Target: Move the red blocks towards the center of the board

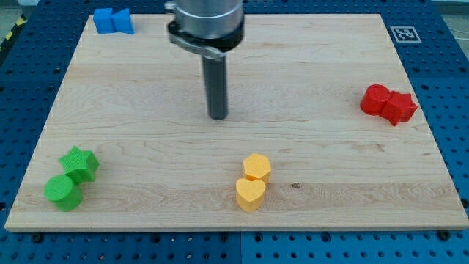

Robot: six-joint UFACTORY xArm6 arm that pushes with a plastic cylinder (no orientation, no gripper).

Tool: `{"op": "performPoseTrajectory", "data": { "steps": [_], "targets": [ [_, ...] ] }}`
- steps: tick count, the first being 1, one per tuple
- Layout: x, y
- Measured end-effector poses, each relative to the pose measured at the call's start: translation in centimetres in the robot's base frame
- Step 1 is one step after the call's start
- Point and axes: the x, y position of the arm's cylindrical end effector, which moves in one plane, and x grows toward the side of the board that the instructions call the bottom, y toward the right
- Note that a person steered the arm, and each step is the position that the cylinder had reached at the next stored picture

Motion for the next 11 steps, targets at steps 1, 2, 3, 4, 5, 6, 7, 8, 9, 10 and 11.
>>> {"op": "performPoseTrajectory", "data": {
  "steps": [1,2,3,4,5,6,7,8,9,10,11],
  "targets": [
    [0.0,3.9],
    [0.0,4.9],
    [0.0,6.5],
    [0.6,10.5],
    [1.8,14.5],
    [3.0,19.4],
    [4.6,24.4],
    [5.8,28.6],
    [4.5,32.7],
    [3.6,36.0],
    [-0.1,36.0]
  ]
}}
